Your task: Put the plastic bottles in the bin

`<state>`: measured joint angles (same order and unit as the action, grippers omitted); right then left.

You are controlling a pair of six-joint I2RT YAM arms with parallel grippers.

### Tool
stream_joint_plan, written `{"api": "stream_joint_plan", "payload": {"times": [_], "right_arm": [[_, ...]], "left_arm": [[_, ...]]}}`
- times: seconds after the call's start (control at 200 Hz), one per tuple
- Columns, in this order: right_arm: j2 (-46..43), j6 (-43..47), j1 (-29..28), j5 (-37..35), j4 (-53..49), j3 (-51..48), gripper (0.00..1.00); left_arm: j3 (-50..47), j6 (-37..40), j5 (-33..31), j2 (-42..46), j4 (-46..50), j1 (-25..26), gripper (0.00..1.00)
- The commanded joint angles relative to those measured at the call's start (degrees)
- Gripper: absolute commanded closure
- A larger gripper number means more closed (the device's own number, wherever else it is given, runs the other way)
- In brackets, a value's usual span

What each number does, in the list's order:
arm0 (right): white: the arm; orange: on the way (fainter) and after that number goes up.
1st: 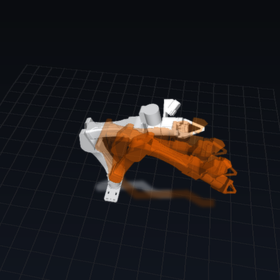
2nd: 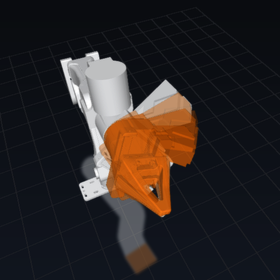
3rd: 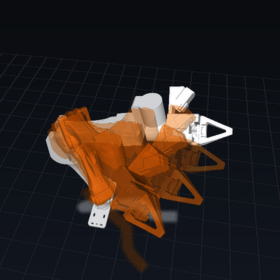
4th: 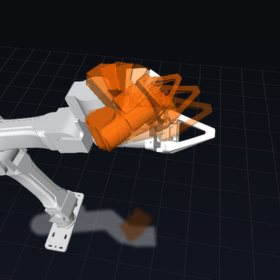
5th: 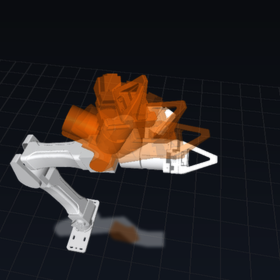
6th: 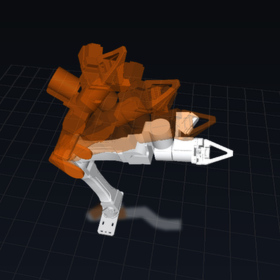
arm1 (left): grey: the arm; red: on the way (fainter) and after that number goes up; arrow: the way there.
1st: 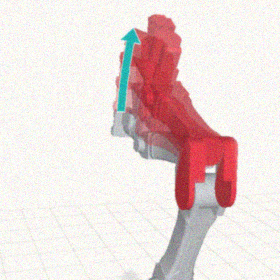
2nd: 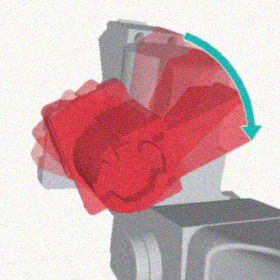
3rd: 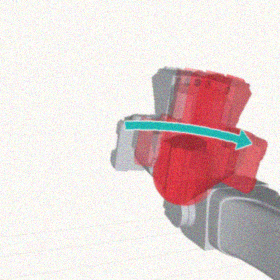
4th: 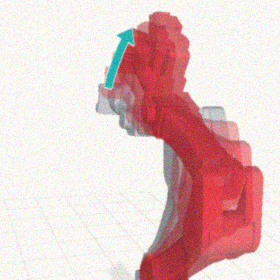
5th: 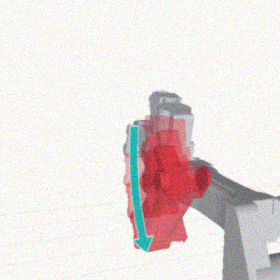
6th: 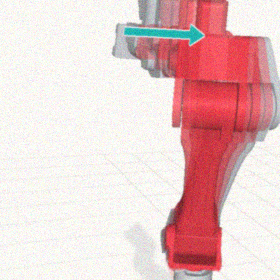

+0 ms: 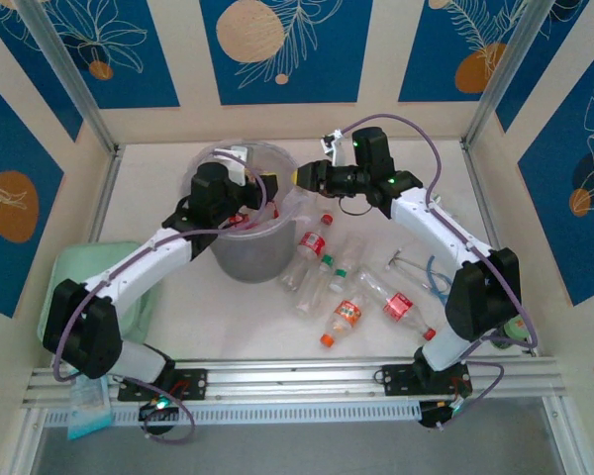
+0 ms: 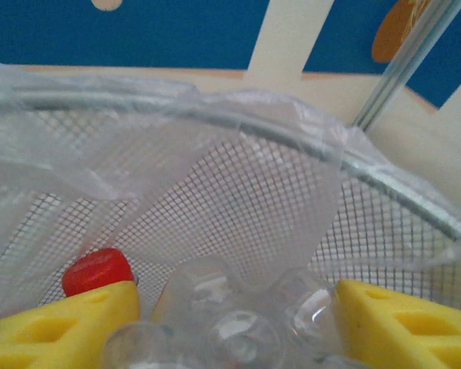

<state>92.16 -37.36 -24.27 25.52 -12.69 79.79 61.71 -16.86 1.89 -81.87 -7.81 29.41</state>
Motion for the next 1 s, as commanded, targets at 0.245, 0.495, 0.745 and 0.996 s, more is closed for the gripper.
{"api": "stream_joint_plan", "payload": {"times": [0.245, 0.495, 0.745, 0.996], "right_arm": [[-0.1, 0.1, 0.5, -0.5, -3.1, 0.6, 0.46], [-1.5, -0.1, 1.2, -0.7, -2.9, -0.4, 0.42], [-5.9, 2.3, 2.3, -2.3, -5.2, -2.0, 0.29], [-16.9, 5.0, 9.4, -8.0, -13.8, -6.8, 0.1]], "left_arm": [[10.8, 3.0, 4.0, 4.0, 11.2, 0.7, 0.08], [13.3, 3.0, 2.8, 6.8, 15.8, 0.6, 0.08], [18.8, 1.5, -2.8, 10.1, 27.5, 0.7, 0.09], [21.5, 2.1, -10.9, 15.3, 41.2, 0.5, 0.05]]}}
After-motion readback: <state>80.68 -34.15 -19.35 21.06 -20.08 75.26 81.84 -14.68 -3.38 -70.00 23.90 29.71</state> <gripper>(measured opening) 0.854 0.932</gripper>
